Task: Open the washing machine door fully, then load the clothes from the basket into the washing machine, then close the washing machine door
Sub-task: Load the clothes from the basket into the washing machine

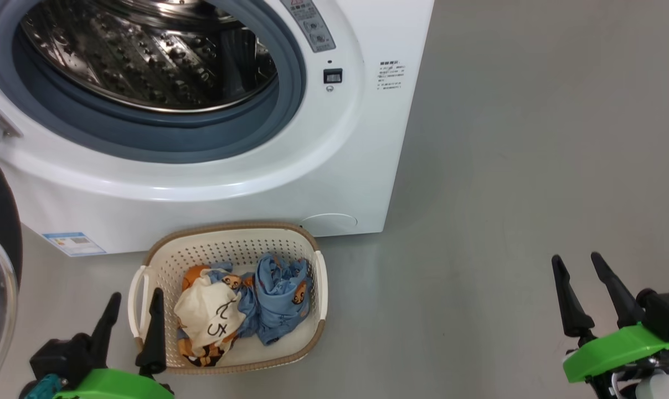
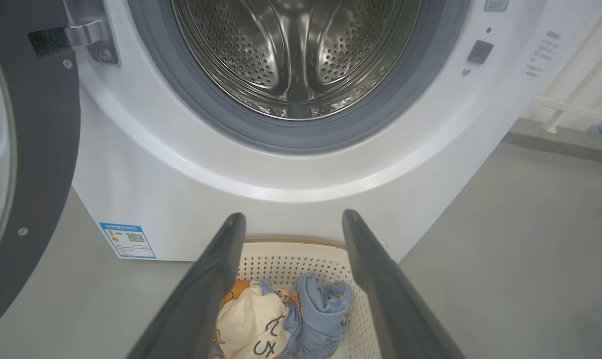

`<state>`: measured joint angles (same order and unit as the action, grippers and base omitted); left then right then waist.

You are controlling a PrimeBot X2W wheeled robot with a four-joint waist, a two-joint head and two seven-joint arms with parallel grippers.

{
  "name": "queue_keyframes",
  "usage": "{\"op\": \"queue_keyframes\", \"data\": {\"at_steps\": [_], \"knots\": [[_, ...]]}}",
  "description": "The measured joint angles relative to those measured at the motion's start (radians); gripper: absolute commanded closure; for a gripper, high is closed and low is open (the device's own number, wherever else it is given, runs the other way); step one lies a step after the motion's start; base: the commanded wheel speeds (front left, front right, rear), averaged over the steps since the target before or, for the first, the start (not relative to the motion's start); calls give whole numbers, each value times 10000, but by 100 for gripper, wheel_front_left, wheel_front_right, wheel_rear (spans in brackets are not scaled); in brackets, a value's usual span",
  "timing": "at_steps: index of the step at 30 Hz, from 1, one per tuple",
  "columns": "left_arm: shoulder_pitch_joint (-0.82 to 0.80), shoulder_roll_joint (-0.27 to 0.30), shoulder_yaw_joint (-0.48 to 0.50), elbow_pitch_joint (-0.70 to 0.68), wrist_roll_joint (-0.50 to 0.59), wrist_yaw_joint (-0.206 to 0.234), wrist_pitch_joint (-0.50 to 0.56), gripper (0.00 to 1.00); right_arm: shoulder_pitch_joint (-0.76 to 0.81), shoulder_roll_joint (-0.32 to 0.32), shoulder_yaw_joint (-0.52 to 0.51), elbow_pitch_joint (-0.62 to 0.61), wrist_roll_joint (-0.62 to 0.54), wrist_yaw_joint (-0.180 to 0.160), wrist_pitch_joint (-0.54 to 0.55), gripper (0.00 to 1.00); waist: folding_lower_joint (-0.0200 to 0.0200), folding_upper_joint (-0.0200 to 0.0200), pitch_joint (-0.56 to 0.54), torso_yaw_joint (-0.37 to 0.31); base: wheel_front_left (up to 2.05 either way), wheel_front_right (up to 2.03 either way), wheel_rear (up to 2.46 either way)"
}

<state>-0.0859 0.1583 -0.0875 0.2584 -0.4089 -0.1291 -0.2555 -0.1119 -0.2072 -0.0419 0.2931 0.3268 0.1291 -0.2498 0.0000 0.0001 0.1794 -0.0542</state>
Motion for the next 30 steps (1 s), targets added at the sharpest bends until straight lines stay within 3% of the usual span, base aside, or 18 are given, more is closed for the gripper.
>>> {"op": "queue_keyframes", "data": {"at_steps": [17, 30], "knots": [[-1577, -245, -1030, 2194, -449, 0, 2, 0, -1060, 257, -54, -337, -35, 0, 0, 0, 0, 0, 1493, -99, 0, 0, 0], [-4064, 153, -2136, 4439, -1114, 0, 2, 0, -2577, 598, 90, -566, -96, 0, -2, 0, 0, 0, 3533, -191, 0, 0, 0]]}}
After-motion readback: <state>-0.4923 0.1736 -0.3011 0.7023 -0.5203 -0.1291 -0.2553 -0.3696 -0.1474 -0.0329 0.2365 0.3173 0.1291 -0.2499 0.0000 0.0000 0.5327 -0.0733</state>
